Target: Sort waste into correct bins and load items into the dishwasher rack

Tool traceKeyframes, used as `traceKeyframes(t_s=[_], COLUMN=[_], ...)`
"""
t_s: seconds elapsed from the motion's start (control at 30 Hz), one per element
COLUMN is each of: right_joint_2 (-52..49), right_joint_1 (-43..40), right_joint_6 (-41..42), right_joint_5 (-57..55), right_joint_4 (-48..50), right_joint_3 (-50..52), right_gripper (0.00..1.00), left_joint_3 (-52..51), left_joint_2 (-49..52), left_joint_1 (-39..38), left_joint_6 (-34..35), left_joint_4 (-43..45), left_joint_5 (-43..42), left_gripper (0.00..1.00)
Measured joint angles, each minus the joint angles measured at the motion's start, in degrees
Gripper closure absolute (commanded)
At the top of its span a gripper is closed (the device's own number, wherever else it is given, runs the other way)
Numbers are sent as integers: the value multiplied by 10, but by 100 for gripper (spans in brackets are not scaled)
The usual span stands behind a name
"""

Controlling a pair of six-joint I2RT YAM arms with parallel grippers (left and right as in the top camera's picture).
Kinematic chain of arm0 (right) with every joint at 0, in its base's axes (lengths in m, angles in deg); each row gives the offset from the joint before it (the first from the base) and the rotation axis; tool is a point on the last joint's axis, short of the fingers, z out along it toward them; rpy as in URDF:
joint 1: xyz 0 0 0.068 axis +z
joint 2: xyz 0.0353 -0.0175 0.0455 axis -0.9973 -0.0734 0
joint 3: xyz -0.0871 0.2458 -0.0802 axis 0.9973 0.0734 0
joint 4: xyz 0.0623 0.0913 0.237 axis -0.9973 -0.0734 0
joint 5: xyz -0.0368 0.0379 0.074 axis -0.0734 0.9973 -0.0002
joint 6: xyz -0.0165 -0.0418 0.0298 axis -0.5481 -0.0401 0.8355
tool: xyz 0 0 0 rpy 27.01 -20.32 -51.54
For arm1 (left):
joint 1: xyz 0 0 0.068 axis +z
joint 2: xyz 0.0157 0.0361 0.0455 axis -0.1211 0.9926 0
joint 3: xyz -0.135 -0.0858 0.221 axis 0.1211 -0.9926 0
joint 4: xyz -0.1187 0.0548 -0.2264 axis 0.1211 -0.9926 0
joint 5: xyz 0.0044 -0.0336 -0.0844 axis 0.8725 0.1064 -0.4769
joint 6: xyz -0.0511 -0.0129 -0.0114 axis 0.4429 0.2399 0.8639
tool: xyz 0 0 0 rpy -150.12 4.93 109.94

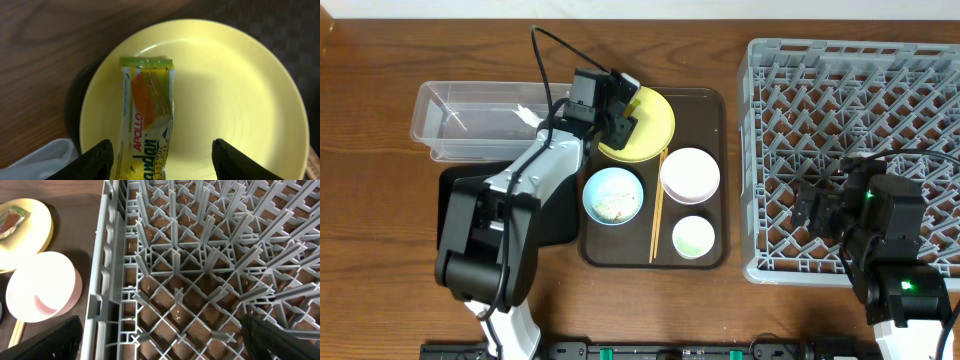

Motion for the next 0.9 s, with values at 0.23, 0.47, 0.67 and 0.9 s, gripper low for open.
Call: traceKeyframes(t_s=[0.23,0.47,0.67,0.9], right_joint_2=[0,0,0,0], right_joint_1=[0,0,0,0], right_joint_6=[0,0,0,0], right_joint_5=[0,0,0,0], right_joint_4=[-7,-7,-7,-7], right_joint_3=[0,0,0,0], right_gripper=[1,1,1,1], left_joint_3=[0,0,0,0], left_joint_2=[26,50,51,51], left_joint_1=[0,0,0,-6], left_joint_6=[-7,-6,14,71], left_joint_4=[8,-2,-16,-38], left_joint_5=[30,60,62,61], left_gripper=[35,40,64,94])
